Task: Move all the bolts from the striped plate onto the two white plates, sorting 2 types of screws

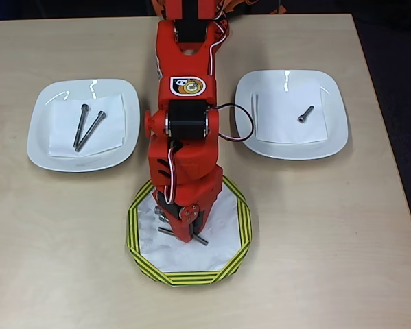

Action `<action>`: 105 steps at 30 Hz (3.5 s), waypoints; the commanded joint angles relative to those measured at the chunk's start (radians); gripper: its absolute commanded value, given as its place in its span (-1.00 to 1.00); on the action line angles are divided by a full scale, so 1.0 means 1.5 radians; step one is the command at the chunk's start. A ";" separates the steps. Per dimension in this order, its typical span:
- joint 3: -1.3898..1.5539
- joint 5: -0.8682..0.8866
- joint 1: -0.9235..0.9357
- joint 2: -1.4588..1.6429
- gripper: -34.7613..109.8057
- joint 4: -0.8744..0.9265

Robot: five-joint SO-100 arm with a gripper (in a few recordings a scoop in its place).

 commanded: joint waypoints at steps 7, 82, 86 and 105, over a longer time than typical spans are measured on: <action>-0.021 -0.004 0.009 0.103 -0.52 0.077; -0.383 0.037 -0.020 -0.184 -0.40 0.168; -0.383 0.039 -0.020 -0.194 -0.40 0.157; -0.336 0.032 0.019 -0.126 -0.52 0.173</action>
